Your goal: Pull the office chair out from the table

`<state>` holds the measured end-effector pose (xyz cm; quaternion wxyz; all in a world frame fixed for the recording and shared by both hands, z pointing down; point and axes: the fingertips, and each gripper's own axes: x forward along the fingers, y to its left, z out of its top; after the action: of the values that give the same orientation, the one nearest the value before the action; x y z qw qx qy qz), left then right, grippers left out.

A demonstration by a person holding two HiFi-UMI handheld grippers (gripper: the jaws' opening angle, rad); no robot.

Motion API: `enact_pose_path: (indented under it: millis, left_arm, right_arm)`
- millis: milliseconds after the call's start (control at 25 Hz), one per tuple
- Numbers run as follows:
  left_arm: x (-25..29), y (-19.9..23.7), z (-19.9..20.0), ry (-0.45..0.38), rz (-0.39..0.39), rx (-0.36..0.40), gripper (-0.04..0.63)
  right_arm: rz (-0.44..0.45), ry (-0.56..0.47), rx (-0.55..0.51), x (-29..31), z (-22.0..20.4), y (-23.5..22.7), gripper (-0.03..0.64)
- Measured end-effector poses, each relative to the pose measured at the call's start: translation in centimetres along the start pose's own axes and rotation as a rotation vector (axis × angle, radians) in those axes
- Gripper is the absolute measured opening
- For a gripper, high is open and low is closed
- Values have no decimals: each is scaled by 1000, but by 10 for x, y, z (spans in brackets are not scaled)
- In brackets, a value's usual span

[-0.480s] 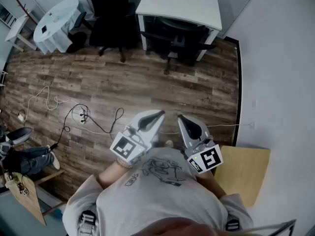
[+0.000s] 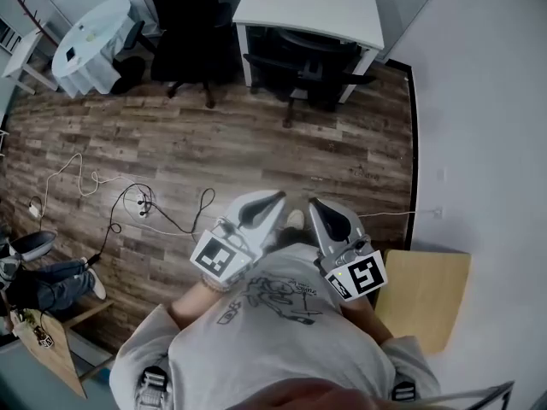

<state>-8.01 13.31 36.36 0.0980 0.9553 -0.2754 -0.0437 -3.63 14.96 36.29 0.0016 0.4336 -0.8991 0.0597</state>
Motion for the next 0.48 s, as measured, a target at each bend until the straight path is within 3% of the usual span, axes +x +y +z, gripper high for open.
enact_pose_path:
  millis: [480]
  left_arm:
    - [46, 40, -11, 17, 18, 1, 2]
  right_arm:
    - [-1, 0, 17, 32, -10, -52, 6]
